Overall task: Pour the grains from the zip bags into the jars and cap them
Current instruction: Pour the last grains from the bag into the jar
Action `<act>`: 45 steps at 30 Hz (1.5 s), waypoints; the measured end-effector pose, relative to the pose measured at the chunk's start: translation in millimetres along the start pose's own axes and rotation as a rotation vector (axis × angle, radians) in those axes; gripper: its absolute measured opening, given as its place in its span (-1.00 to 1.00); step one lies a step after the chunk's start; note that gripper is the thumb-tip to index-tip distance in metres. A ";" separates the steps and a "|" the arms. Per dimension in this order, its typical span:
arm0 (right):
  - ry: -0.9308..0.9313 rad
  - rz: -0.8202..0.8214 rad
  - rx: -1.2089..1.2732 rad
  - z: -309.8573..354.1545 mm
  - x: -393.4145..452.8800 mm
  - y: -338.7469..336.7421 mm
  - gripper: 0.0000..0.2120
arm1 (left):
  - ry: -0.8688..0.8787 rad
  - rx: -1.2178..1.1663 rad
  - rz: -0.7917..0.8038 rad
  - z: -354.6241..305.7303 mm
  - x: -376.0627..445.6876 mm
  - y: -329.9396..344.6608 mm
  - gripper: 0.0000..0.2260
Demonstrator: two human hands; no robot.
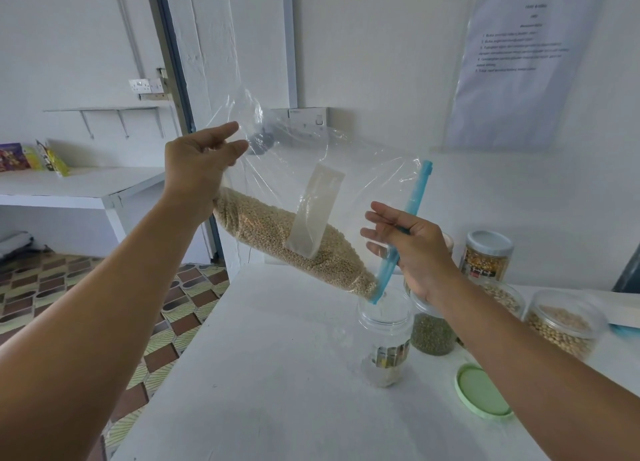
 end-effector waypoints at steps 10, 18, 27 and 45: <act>-0.017 -0.003 -0.008 7.7 1.6 2.5 -0.69 | 0.006 -0.027 0.002 -7.9 7.1 1.2 -0.74; -0.024 -0.007 0.007 9.3 5.7 4.2 -0.69 | 0.017 -0.043 0.006 -15.1 11.7 2.4 -0.75; -0.026 0.010 0.011 6.4 7.6 5.3 -0.70 | 0.018 -0.056 0.017 -13.6 13.3 2.4 -0.75; -0.025 0.006 0.022 4.5 5.8 1.9 -0.69 | 0.000 -0.049 0.015 -14.5 13.2 7.3 -0.77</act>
Point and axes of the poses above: each hand's wrist, its own x-axis towards the middle knuckle, its own y-axis out of the palm, z = x × y, the point moved 7 cm from there along x, towards the middle knuckle, and after that the axes turned 11 degrees about -y, right-handed, at the moved point
